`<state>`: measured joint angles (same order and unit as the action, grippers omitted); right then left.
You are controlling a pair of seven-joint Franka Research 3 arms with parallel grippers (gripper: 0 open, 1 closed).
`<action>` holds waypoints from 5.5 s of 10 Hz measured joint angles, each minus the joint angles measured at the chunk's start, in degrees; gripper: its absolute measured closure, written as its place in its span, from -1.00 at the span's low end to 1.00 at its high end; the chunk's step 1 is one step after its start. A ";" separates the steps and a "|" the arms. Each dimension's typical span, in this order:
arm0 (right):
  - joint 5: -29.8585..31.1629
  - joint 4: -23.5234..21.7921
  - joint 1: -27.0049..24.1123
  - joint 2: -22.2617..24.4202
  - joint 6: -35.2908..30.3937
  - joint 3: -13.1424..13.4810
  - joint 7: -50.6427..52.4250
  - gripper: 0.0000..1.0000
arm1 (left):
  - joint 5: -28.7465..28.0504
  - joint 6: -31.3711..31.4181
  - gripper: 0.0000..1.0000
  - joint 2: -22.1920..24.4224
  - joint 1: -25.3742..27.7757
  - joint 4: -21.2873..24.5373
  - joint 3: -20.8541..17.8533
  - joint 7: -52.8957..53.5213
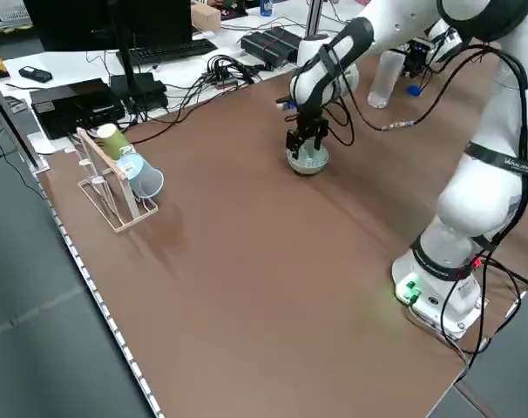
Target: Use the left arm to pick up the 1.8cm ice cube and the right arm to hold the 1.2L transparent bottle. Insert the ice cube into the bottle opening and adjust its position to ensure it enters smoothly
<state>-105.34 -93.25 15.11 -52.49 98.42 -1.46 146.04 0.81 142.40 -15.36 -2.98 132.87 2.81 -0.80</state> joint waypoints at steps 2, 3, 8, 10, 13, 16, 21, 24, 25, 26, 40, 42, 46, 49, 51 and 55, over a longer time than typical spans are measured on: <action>-0.33 0.52 0.49 -1.21 1.02 0.01 0.99 -1.00 | 0.00 1.55 -0.93 -1.47 0.00 0.00 0.00 0.00; -0.34 0.68 0.50 -1.51 1.48 0.05 1.50 -1.00 | 0.00 1.75 -0.93 -1.86 -0.01 0.00 0.00 0.00; -0.35 0.90 1.11 -2.07 3.24 0.05 1.94 -1.00 | 0.00 3.57 -0.93 -4.31 -0.13 0.00 0.06 0.00; -0.85 1.14 1.57 -2.08 3.30 0.03 1.94 -1.00 | 0.00 3.68 -0.87 -4.59 -0.16 0.00 0.10 0.00; -1.46 1.27 2.49 -2.08 3.90 0.03 1.95 -1.00 | 0.00 3.72 -0.26 -4.59 -0.16 -0.04 0.09 0.00; -1.76 1.27 2.81 -2.22 4.09 0.03 1.95 -1.00 | 0.00 3.75 0.18 -4.56 -0.16 -0.13 0.09 0.00; -1.85 1.27 2.83 -2.31 4.11 0.03 1.95 -1.00 | 0.00 3.84 0.18 -3.90 -0.16 -0.85 0.10 -0.49; -1.86 1.27 2.83 -2.31 4.12 0.03 1.95 -1.00 | 0.00 1.96 0.18 -1.13 -0.15 -0.96 0.10 -0.54; -1.86 1.27 2.84 -2.31 4.12 0.03 1.95 -1.00 | 0.00 0.73 0.18 -0.27 -0.14 -0.97 0.10 -0.54; -1.86 1.27 2.84 -2.31 4.13 0.04 1.95 -1.00 | 0.00 -0.34 0.18 0.48 -0.12 -0.97 0.09 -0.54; -1.95 1.27 2.84 -2.74 4.16 0.06 1.95 -1.00 | 1.09 -30.92 0.18 7.08 -0.78 -30.82 9.60 -14.42; -2.01 1.30 2.85 -2.80 4.16 0.06 1.96 -1.00 | 1.50 -31.13 0.18 5.42 -1.46 -34.86 13.97 -17.54; -2.18 1.38 2.85 -2.85 4.16 0.07 2.17 -1.00 | 2.28 -31.15 0.18 -2.30 -10.79 -45.68 16.13 -33.43; -2.27 1.40 2.86 -2.90 4.17 0.08 2.70 -1.00 | 2.40 -30.32 0.18 -12.30 -18.68 -56.84 15.43 -44.19; -2.29 1.40 2.86 -2.92 4.17 0.09 2.78 -1.00 | 2.40 -26.13 0.18 -17.53 -25.77 -61.04 10.80 -48.82; -2.31 1.44 2.86 -2.93 4.17 0.09 2.81 -1.00 | 2.41 -23.74 0.18 -23.40 -35.84 -70.52 2.79 -53.77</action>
<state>-107.65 -91.81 17.98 -55.41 102.59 -1.37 148.86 3.22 118.66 -38.76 -38.83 62.36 5.60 -54.57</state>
